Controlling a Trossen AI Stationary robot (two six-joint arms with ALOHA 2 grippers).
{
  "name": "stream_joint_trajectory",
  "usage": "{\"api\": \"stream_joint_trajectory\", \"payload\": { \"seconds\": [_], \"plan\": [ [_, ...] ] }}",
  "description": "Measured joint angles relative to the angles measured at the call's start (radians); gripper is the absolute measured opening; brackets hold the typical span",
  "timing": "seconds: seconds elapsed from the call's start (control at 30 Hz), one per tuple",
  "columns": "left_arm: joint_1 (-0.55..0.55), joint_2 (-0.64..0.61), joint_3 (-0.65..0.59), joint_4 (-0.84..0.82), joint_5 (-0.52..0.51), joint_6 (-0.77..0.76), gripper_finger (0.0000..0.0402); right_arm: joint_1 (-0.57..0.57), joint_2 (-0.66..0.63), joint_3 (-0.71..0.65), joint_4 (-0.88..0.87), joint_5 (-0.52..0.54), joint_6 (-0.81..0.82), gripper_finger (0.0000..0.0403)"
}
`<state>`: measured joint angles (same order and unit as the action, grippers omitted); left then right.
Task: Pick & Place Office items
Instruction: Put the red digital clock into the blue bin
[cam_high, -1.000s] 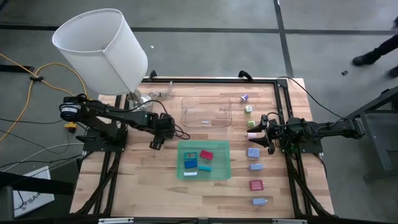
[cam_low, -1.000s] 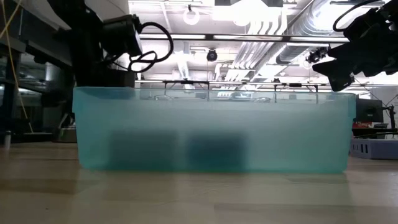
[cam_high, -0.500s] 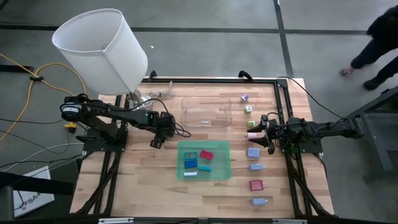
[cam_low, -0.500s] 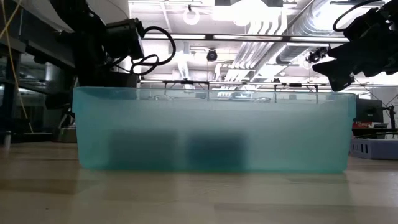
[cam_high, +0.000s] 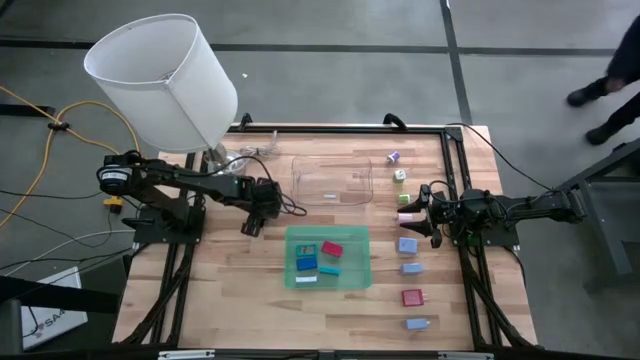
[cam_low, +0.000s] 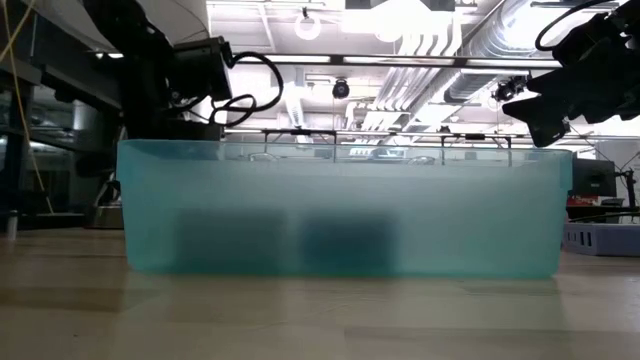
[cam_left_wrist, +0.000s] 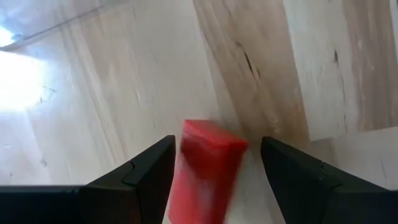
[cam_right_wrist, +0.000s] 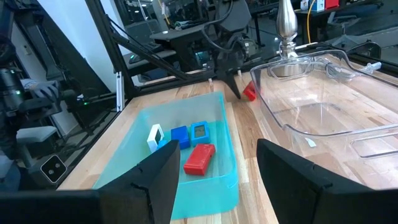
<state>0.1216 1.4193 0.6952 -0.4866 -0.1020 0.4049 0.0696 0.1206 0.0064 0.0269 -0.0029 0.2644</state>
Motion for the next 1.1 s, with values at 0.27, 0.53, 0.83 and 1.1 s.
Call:
{"api": "stream_joint_trajectory", "payload": {
  "seconds": [0.27, 0.53, 0.83, 1.1],
  "plan": [
    [0.004, 0.0, 0.0, -0.003, 0.0, 0.0, 0.0229, 0.0, 0.0, 0.0, 0.0, 0.0, 0.0, 0.0201],
    [0.004, 0.001, 0.0, -0.027, 0.004, -0.036, 0.0227, 0.0, 0.0, 0.0, 0.0, 0.0, 0.0, 0.0201],
    [0.004, 0.017, 0.001, -0.029, 0.025, -0.043, 0.0227, 0.0, 0.0, 0.0, -0.001, 0.0, 0.0, 0.0201],
    [0.003, 0.017, 0.001, -0.03, 0.022, -0.039, 0.0202, 0.0, 0.0, 0.0, 0.0, 0.0, 0.0, 0.0201]
  ]
}}
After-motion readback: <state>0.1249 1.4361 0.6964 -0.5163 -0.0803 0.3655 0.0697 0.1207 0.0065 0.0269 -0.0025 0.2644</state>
